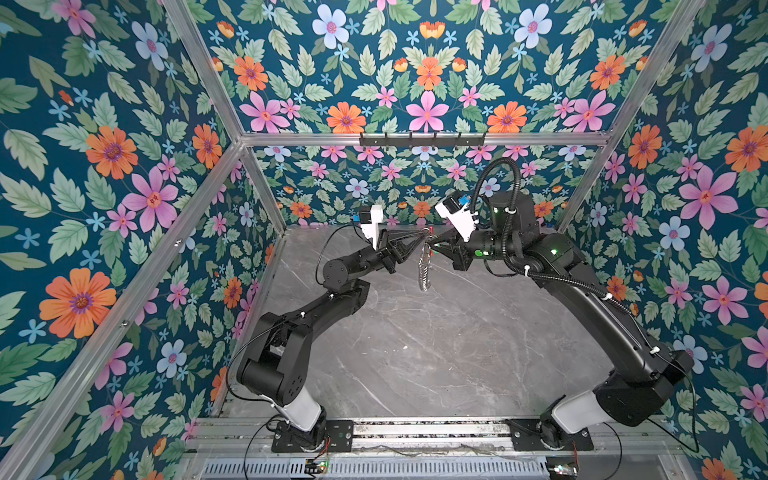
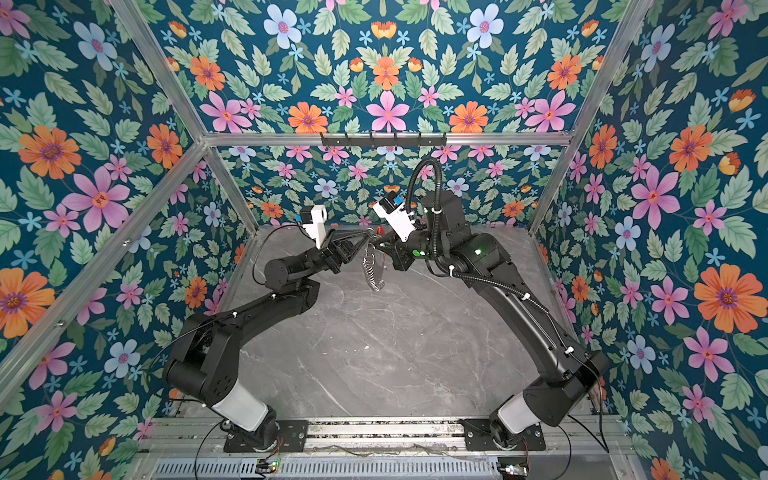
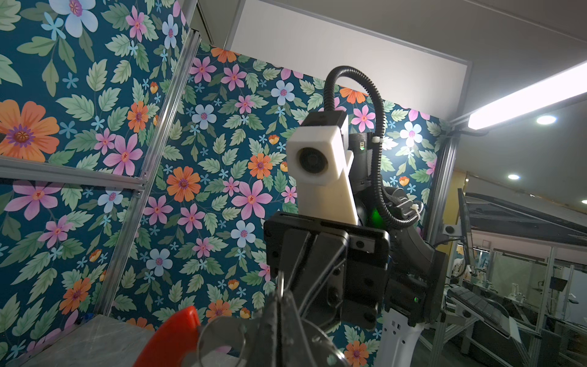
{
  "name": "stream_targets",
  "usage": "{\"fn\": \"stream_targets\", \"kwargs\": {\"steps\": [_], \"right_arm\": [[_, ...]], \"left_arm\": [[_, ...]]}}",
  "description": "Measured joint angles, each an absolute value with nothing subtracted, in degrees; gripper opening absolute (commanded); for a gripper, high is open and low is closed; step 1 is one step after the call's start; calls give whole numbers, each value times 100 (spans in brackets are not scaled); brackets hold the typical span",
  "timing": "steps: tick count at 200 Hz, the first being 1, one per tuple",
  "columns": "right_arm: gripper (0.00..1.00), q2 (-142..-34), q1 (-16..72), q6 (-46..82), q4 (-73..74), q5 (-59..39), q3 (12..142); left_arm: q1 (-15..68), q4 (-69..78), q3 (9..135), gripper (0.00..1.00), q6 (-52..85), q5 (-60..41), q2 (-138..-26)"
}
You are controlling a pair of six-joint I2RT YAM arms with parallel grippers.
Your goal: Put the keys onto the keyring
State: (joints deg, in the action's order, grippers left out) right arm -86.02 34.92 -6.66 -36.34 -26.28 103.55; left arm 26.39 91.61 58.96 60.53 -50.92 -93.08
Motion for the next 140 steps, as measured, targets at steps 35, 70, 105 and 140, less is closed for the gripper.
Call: {"fn": "stream_targets", "kwargs": {"steps": [35,70,105,140], "right_arm": [[0,-8442,3452,-666,-3605,-2521,10138],[0,-8416,3444,-661,-3594,-2512,10110],[0,-8536,3439,-631,-3597,-2606,10300],[0,-8694,3476,-613,-3629,-2724,10497]], "left_arm": [[2639,9063,5898,0,5977,-5111,-9275],[2646,8954,5918,0,5948,-5116,-9275],[2663,8906,5918,0,5828,-5111,-9262],[2672,8840,5920,0,5795,-5057,-9231]]}}
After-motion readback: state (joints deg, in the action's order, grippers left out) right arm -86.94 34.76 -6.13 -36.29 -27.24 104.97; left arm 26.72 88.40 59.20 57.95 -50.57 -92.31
